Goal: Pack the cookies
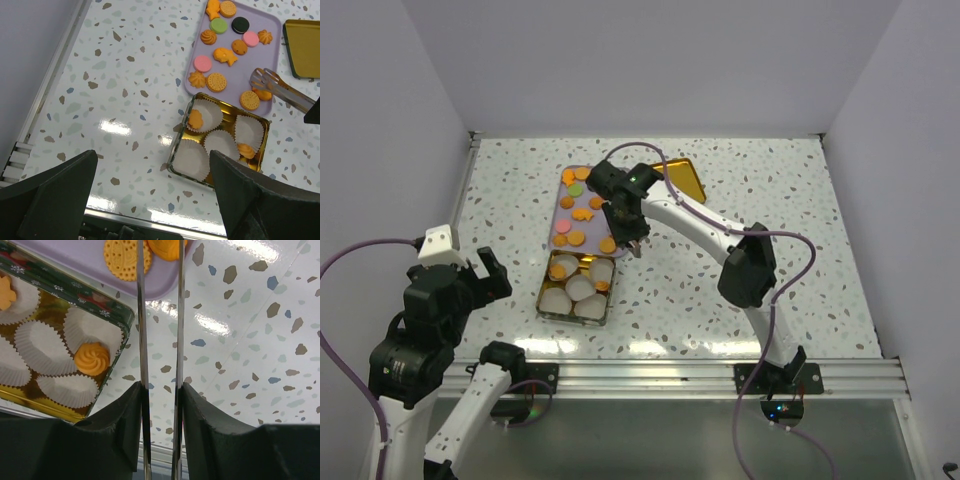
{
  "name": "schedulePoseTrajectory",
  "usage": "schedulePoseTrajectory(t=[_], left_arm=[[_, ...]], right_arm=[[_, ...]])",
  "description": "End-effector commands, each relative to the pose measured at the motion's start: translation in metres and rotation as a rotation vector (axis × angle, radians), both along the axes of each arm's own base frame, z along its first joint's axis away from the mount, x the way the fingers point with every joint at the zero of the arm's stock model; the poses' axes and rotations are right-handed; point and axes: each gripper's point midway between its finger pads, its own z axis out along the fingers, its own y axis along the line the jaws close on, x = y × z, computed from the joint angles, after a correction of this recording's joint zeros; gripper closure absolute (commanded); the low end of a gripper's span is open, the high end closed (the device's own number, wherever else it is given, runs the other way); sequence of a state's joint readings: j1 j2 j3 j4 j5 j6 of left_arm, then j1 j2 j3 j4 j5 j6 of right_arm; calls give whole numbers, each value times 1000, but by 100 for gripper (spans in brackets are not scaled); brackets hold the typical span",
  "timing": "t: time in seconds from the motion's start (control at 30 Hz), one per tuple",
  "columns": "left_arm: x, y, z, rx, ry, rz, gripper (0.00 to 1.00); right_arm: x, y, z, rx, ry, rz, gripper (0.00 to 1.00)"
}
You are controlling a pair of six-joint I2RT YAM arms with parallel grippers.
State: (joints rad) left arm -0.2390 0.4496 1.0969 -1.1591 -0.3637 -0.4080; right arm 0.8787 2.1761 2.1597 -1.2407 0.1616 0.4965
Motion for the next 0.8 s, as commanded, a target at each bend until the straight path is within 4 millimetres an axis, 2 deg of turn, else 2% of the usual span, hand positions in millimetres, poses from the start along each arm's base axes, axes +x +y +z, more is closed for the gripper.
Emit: schedulePoseTrajectory(t=[0.0,0.3,0.5,0.63,0.77], left_arm=[[9,-3,8,-9,-44,-7,0],[9,-5,8,-10,-48,-20,0],[8,-6,8,-12,-49,-26,0],[8,-6,8,-12,-51,-31,0],[7,-7,9,-12,-54,-37,0]], right_arm=[[3,7,18,30,-22,7,67],[1,13,69,143,-64,-5,67],[-10,14,97,231,-73,-13,69],[-18,18,121,321,-86,-15,69],[-27,22,135,365,-91,-8,69]])
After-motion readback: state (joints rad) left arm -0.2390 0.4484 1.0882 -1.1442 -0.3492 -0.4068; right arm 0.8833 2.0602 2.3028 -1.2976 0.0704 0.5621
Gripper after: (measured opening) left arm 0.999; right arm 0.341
